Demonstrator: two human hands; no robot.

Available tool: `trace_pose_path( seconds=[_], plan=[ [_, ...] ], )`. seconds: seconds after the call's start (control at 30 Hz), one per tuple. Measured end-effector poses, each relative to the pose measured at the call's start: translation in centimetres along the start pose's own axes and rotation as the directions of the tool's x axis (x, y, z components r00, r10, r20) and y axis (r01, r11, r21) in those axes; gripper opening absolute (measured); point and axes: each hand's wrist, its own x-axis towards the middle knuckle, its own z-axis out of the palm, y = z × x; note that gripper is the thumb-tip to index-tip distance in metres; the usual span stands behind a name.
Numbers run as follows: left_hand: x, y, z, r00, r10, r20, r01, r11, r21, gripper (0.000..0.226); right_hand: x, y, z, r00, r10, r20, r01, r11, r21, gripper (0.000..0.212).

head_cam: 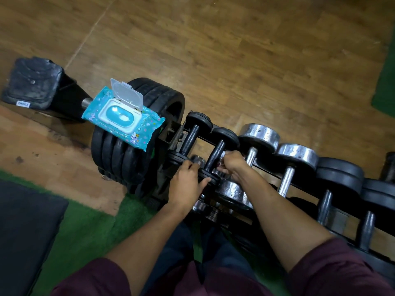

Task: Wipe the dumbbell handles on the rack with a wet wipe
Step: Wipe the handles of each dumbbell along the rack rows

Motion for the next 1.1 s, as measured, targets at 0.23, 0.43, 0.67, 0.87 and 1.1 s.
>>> trace_pose_path(
  seconds=[0.23, 0.43, 0.67, 0.87, 1.1],
  plan=[
    [0.1, 0.1, 0.1, 1.0, -0.009, -0.005, 0.009, 1.0, -0.01, 0.059, -2.1, -0.6, -1.0, 0.99, 0.052, 0.129, -0.027, 0.982, -0.185, 0.022],
    [0.0, 0.0, 0.2, 1.0, -0.013, -0.018, 0.012, 1.0, -0.018, 0.059, -1.8, -0.2, -1.6, 0.981, -0.008, 0.193, 0.084, 0.918, -0.387, 0.03],
    [-0.1, 0.2, 0.3, 1.0, -0.024, -0.019, 0.024, 0.999, -0.037, 0.058, -2.7, -0.3, -2.2, 0.931, -0.222, 0.291, 0.352, 0.762, -0.544, 0.027],
    [-0.3, 0.2, 0.4, 0.999, -0.034, -0.027, 0.032, 0.998, -0.054, 0.056, -3.7, -1.1, -1.8, 0.85, -0.32, 0.418, 0.524, 0.437, -0.731, 0.032],
    [-0.5, 0.3, 0.4, 0.999, -0.048, -0.025, 0.047, 0.997, -0.059, 0.058, -3.6, -0.3, -1.9, 0.877, -0.33, 0.349, 0.467, 0.413, -0.782, 0.024]
  ],
)
